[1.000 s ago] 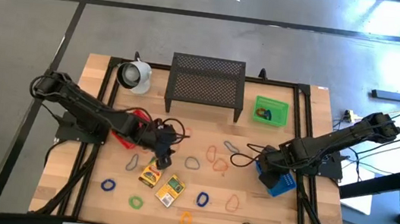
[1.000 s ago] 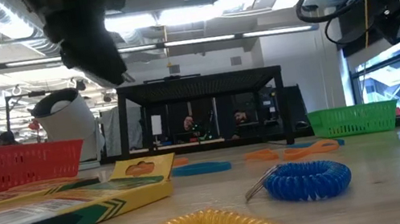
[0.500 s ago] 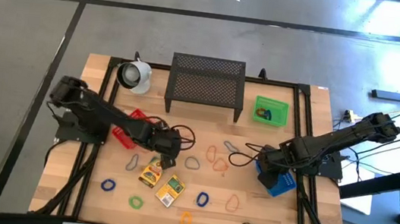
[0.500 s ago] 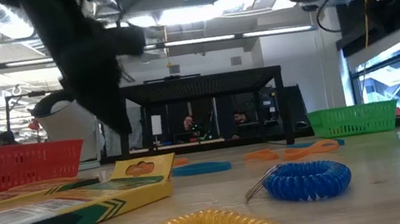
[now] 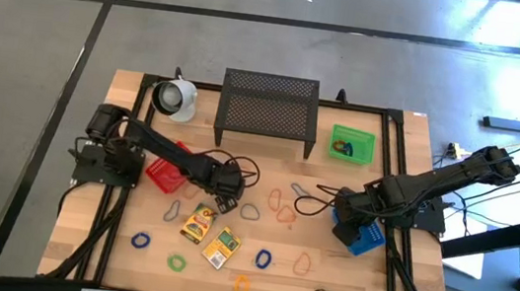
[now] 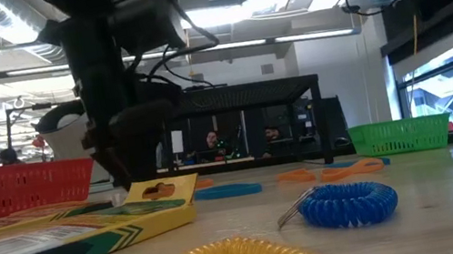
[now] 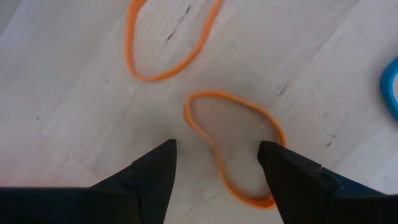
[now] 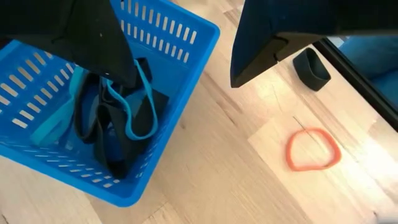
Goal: Pick & Place Office Desk Supplies
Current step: Put the orange rubber band into the blue bin
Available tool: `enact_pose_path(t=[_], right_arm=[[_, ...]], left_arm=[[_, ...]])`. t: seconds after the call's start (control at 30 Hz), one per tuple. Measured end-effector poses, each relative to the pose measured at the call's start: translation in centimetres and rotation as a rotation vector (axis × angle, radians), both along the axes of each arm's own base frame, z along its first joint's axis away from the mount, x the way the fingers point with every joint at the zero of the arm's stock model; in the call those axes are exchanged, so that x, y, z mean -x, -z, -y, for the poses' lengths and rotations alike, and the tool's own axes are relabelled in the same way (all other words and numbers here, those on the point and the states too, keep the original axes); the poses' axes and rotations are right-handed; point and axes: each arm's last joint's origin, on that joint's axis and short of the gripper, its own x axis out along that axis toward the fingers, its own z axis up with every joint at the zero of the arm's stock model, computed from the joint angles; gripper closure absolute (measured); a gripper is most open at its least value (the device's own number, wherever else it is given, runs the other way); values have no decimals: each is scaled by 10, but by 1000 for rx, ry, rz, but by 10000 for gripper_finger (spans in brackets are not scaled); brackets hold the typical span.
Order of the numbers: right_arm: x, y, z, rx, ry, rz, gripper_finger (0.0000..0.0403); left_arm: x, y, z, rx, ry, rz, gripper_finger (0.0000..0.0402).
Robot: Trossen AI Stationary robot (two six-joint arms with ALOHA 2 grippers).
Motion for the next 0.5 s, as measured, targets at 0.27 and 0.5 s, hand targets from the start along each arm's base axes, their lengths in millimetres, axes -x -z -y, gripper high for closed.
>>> enact_pose_path(t=[0.27,0.5], right_arm=[[0,0,0,4,28,-3,140],[0,0,1,27,37,6,143]], left_arm=[[0,1,0,-33,-26,2,293],[-1,1,-1,-30,-42,21,395]])
